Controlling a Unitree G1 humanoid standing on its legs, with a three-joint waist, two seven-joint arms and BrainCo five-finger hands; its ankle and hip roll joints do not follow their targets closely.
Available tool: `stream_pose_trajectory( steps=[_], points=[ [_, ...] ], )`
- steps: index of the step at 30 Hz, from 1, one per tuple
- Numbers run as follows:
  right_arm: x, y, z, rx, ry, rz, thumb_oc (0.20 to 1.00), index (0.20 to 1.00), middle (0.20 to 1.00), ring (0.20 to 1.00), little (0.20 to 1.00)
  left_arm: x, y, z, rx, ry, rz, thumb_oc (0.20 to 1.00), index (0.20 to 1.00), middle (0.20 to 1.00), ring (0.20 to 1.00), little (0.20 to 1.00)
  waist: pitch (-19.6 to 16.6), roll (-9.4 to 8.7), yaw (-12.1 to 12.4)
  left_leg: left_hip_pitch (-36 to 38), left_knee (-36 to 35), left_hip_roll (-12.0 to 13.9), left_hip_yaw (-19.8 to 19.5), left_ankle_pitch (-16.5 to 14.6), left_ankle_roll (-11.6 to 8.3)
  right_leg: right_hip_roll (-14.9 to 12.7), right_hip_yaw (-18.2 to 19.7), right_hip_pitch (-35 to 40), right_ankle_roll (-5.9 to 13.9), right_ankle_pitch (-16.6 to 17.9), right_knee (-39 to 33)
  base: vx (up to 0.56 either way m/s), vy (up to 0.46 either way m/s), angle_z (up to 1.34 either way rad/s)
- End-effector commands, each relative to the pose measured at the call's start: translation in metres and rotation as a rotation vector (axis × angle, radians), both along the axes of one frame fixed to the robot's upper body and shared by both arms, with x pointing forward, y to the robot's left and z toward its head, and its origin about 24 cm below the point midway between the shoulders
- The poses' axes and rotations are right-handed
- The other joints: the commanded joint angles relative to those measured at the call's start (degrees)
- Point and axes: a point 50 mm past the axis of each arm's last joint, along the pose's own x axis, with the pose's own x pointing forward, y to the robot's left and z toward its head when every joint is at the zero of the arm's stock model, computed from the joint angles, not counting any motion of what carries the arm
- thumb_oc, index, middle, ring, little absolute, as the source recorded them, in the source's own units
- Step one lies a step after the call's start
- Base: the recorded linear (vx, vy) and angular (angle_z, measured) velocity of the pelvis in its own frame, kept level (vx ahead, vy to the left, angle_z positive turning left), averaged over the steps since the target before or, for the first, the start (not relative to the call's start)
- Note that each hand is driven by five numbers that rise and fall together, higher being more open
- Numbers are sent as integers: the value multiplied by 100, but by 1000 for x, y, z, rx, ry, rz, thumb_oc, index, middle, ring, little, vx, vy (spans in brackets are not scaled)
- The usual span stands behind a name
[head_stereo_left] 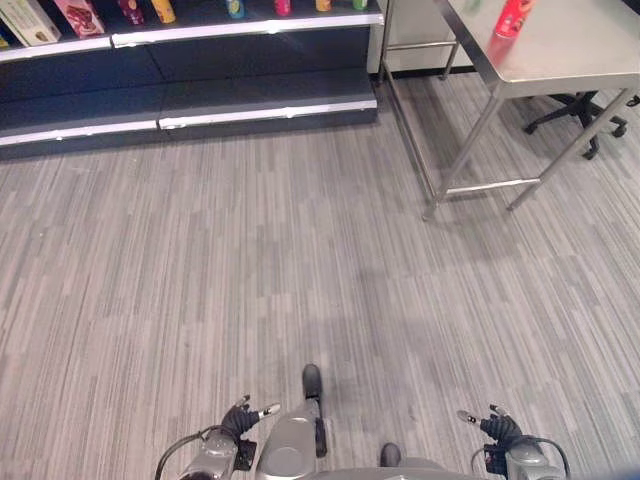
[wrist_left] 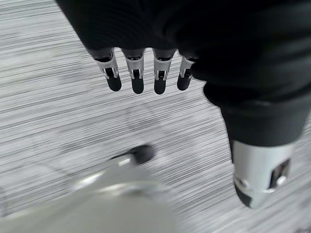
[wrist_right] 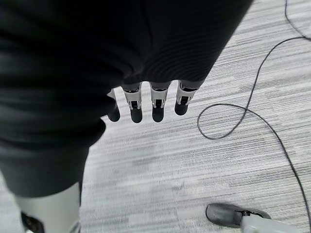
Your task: Put the goods on the table back onto the shelves and tidy them up.
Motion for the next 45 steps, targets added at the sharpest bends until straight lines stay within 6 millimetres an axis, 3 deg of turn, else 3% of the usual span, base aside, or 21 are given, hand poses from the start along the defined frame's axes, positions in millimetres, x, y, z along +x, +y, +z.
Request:
stream_pose_trajectory(
  steps=[1,4,6,8,9,13,18,21,23,28,30,32,33,37,38,40,41,42,43,44,45],
  points=[
    [9,-12,8,-34,-37,24,1000,1000,1000,1000,1000,-4,6,0,21,-1,19,1000,1000,1000,1000,1000,-246,43,100,-450,789,155,-173,-559,-615,-357,132,-463,342,633,1096,97,104,-6],
    [13,-11,10,-35,-55,25,1000,1000,1000,1000,1000,2,8,4,25,-30,22,1000,1000,1000,1000,1000,-150,128,79,-184,838,110,-173,-782,-477,-527,36,-824,246,1228,1634,243,124,6],
    [11,-10,8,-28,-49,9,1000,1000,1000,1000,1000,5,8,5,24,-40,15,1000,1000,1000,1000,1000,-199,186,4,91,806,149,-201,-986,-508,-501,-153,-1080,175,587,1007,379,61,-1],
    [12,-10,8,-24,-51,8,1000,1000,1000,1000,1000,6,8,5,25,-39,9,1000,1000,1000,1000,1000,-236,212,-37,133,771,157,-192,-1006,-527,-435,-245,-1189,204,458,696,235,27,-8],
    [12,-8,8,-18,-45,6,1000,1000,1000,1000,1000,7,7,5,28,-38,-1,1000,1000,1000,1000,1000,-199,226,-180,376,676,120,-191,-1097,-557,-214,-330,-1579,280,417,66,272,20,-10],
    [8,-7,5,-12,-27,2,1000,1000,1000,1000,1000,7,4,4,30,-27,-23,1000,1000,1000,1000,1000,-74,181,-444,971,557,-137,-279,-1432,-548,260,-334,-2009,442,755,-959,344,25,14],
    [-3,-8,2,-15,6,6,1000,1000,1000,1000,1000,-3,2,-2,26,14,-26,1000,1000,1000,1000,1000,-76,134,-610,1638,404,-268,-480,-1855,-584,557,-628,-2273,489,1026,-1178,399,-35,26],
    [-13,-13,1,-25,25,-10,1000,1000,1000,1000,1000,-8,1,-4,32,34,-38,1000,1000,1000,1000,1000,-164,129,-619,1845,405,-215,-617,-2027,-630,499,-700,-2086,370,1050,-1199,386,-130,12],
    [-17,-14,0,-25,32,-15,1000,1000,1000,1000,1000,-13,-4,-8,24,53,-45,1000,1000,1000,1000,1000,-317,206,-741,1984,425,66,-604,-2084,-819,601,-648,-1989,268,1092,-1160,429,-233,40],
    [-9,-22,6,-30,-11,-25,1000,1000,1000,1000,1000,-11,-8,-7,16,42,-63,1000,1000,1000,1000,1000,-448,429,-839,1899,1034,432,-702,-1292,-1276,789,-609,-1854,-72,744,-915,334,-162,24],
    [-4,-25,9,-32,-31,-29,1000,1000,1000,1000,1000,-9,-8,-6,8,33,-53,1000,1000,1000,1000,1000,-428,454,-852,1659,1753,532,-719,-879,-1408,834,-561,-1678,-231,542,-857,258,-161,0],
    [-3,-26,10,-34,-37,-29,1000,1000,1000,1000,1000,-9,-8,-6,4,30,-51,1000,1000,1000,1000,1000,-393,416,-840,1429,2290,537,-744,-697,-1396,829,-497,-1554,-303,451,-838,215,-142,2],
    [-2,-29,12,-44,-42,-18,1000,1000,1000,1000,1000,-7,-7,-4,4,14,-51,1000,1000,1000,1000,1000,-279,293,-792,1018,3307,483,-807,-432,-1316,767,-341,-1332,-450,293,-791,169,-118,-8],
    [0,-34,14,-61,-42,-23,1000,1000,1000,1000,1000,-5,-7,-3,2,3,-40,1000,1000,1000,1000,1000,-136,178,-679,627,4129,483,-704,-414,-1154,717,-226,-993,-586,135,-811,218,-120,-17],
    [1,-35,15,-62,-43,-28,1000,1000,1000,1000,1000,-5,-7,-3,-3,4,-33,1000,1000,1000,1000,1000,-124,153,-628,497,4039,518,-618,-509,-1092,685,-222,-881,-582,82,-818,396,-85,-18],
    [1,-35,14,-60,-45,-36,1000,1000,1000,1000,1000,-4,-10,-3,-18,2,-25,1000,1000,1000,1000,1000,-105,143,-540,267,3094,681,-333,-1005,-987,639,-203,-572,-484,-96,-895,367,-7,-2],
    [1,-35,14,-60,-45,-36,1000,1000,1000,1000,1000,-4,-10,-3,-18,2,-25,1000,1000,1000,1000,1000,-99,143,-538,274,3094,682,-331,-1006,-987,640,-201,-567,-484,-96,-896,192,61,-6],
    [1,-35,15,-63,-47,-40,1000,1000,1000,1000,1000,-4,-11,-4,-18,3,-27,1000,1000,1000,1000,1000,-97,170,-520,168,2526,714,-256,-1091,-988,638,-217,-497,-440,-139,-923,319,103,-19],
    [1,-37,15,-74,-47,-37,1000,1000,1000,1000,1000,-6,-13,-4,-19,6,-42,1000,1000,1000,1000,1000,-85,247,-413,-165,1432,727,-281,-758,-1054,723,-223,-285,-356,-209,-1001,319,103,-7],
    [1,-37,15,-74,-47,-37,1000,1000,1000,1000,1000,-5,-13,-4,-19,6,-42,1000,1000,1000,1000,1000,-78,244,-413,-153,1425,724,-279,-755,-1054,721,-222,-277,-355,-210,-1002,371,102,-4],
    [-1,-37,15,-77,-44,-33,1000,1000,1000,1000,1000,-8,-13,-5,-20,13,-49,1000,1000,1000,1000,1000,-69,313,-334,-263,863,697,-369,-402,-1120,802,-189,-131,-318,-250,-1056,406,72,-12]
  ],
)
